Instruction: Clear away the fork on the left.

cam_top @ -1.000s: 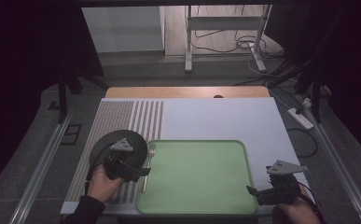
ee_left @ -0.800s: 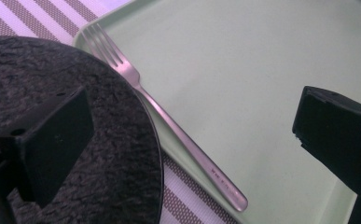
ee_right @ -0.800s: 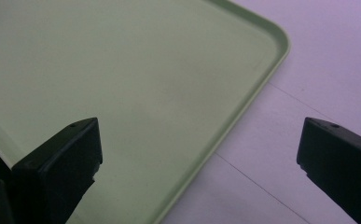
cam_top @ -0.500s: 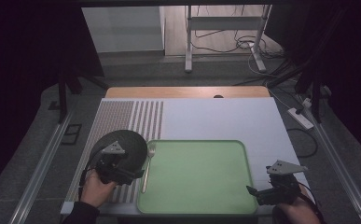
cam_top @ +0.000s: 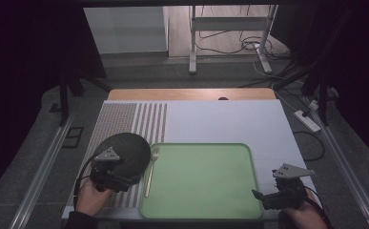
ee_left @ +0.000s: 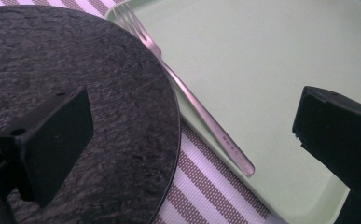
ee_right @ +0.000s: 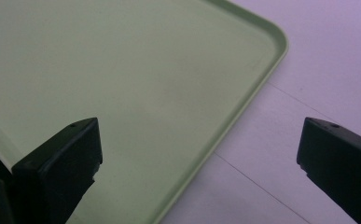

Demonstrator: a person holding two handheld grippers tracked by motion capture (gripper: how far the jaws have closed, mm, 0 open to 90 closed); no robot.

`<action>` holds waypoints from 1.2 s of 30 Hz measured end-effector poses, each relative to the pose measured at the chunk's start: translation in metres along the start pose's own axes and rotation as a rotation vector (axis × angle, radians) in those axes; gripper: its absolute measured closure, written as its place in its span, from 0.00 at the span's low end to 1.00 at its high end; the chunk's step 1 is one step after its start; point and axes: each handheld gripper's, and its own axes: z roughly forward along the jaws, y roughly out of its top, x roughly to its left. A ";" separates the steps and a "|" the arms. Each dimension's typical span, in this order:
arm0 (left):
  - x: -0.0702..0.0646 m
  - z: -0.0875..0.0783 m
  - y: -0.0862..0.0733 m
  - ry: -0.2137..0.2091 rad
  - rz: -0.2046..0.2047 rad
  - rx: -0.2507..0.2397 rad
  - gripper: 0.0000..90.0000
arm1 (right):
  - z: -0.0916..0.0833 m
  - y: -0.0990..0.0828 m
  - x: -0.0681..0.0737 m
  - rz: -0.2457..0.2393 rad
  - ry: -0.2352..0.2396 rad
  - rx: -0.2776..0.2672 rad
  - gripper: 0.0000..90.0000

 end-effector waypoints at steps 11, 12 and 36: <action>0.001 -0.008 -0.010 0.022 -0.015 -0.007 0.00 | 0.000 0.000 -0.001 0.013 -0.009 -0.004 0.00; 0.001 -0.008 -0.012 0.023 -0.016 -0.006 0.00 | 0.000 0.000 -0.001 0.014 -0.010 -0.003 0.00; 0.005 -0.028 -0.043 0.042 -0.085 -0.025 0.00 | 0.000 0.000 -0.001 0.015 -0.014 -0.001 0.00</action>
